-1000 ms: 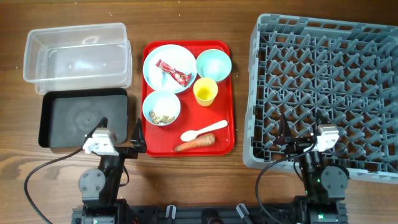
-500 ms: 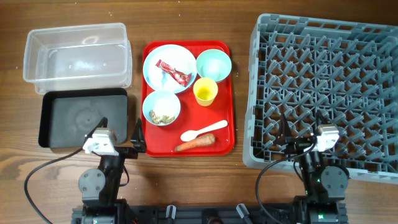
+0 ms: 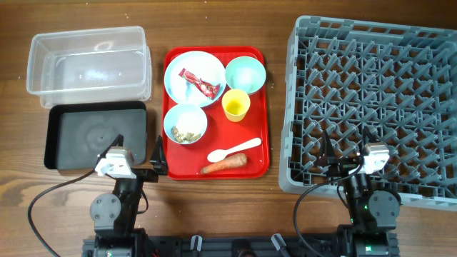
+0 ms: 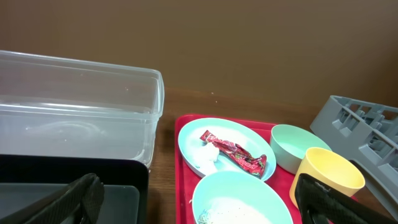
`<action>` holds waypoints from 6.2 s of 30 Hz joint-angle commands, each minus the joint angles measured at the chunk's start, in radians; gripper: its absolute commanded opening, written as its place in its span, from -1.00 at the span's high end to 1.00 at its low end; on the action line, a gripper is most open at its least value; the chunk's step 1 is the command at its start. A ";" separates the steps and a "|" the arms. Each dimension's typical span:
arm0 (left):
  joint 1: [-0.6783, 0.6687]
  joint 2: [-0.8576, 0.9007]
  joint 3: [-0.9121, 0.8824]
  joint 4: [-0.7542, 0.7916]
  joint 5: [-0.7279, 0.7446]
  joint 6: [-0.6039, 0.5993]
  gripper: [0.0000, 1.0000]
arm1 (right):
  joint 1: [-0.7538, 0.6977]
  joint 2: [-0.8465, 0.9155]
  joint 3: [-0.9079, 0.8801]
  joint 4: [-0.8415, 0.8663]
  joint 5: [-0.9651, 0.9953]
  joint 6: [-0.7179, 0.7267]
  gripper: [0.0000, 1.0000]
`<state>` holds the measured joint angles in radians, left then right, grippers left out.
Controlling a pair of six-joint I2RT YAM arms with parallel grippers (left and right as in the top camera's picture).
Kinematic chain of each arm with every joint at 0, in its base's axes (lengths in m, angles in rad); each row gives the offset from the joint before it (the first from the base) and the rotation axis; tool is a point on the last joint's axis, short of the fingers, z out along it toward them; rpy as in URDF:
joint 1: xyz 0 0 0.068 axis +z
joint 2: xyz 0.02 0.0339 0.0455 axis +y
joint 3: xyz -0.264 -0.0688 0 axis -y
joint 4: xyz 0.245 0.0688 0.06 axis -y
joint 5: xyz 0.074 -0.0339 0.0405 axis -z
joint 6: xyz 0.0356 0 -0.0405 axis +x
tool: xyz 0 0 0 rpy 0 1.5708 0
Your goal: Sort waste into correct bins and load items into the dishwasher rack
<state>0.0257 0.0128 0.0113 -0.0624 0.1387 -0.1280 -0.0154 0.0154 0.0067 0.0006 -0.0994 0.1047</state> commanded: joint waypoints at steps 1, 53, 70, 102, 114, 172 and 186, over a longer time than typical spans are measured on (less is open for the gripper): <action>0.005 -0.010 -0.006 -0.003 -0.006 0.016 -1.00 | -0.005 -0.008 -0.002 0.005 0.014 0.008 -1.00; 0.004 1.001 1.145 -1.058 0.002 -0.037 -1.00 | -0.005 0.938 0.956 -0.795 -0.040 -0.043 -0.99; -0.183 1.518 1.145 -0.368 0.016 -0.036 -0.83 | -0.006 0.935 0.956 -0.778 -0.050 -0.026 -0.99; -0.227 1.917 1.145 -0.197 -0.106 -0.037 -0.25 | -0.006 0.938 0.956 -0.778 -0.050 -0.027 -1.00; -0.227 1.917 1.145 -0.190 -0.107 -0.037 0.77 | -0.006 0.938 0.956 -0.776 -0.050 -0.027 -1.00; -0.161 1.688 1.217 -0.260 -0.093 -0.045 -0.24 | -0.005 0.938 0.956 -0.776 -0.050 -0.026 -1.00; -0.338 1.849 1.217 -0.320 0.024 -0.011 -0.08 | -0.006 0.938 0.956 -0.779 -0.051 -0.026 -0.99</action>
<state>-0.2779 1.8404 1.2240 -0.3824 0.1432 -0.1692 -0.0170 0.9520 0.9398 -0.7799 -0.1345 0.0666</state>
